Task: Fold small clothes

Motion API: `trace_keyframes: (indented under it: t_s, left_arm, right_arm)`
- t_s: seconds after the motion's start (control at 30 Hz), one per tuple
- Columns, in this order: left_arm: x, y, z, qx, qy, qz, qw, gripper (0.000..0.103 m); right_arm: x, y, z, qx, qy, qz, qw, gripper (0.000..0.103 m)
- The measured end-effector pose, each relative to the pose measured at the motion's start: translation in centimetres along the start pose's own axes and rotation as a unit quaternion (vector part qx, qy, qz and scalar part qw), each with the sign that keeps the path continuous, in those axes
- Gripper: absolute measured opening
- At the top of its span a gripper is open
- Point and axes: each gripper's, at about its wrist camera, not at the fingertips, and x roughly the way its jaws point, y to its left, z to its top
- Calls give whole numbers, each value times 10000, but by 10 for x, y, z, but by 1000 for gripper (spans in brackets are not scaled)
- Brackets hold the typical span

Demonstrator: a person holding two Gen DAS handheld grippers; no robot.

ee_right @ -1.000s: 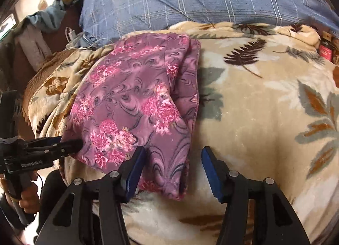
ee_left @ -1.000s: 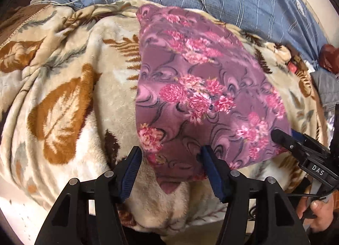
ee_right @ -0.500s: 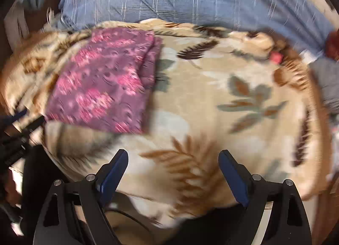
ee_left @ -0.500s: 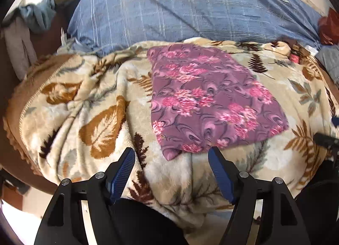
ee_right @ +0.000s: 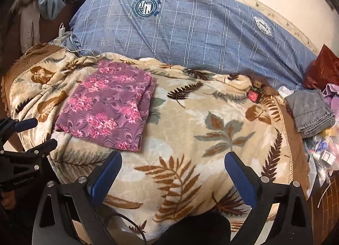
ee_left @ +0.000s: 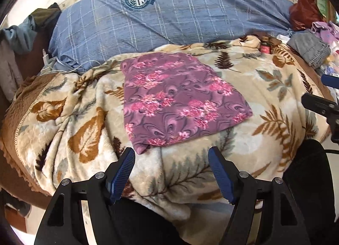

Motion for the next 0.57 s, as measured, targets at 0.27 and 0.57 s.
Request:
trace_keyframes:
  t_s: [0.27,0.57]
  left_arm:
    - [4,8,8,-136,64,-278,9995,72]
    - [-5,9,12,-380,-93,-150,9991,72]
  right_arm:
    - [10,-12,-5,308,253,59,9992,99]
    - [21,-17,-3,326,456,1,9984,99]
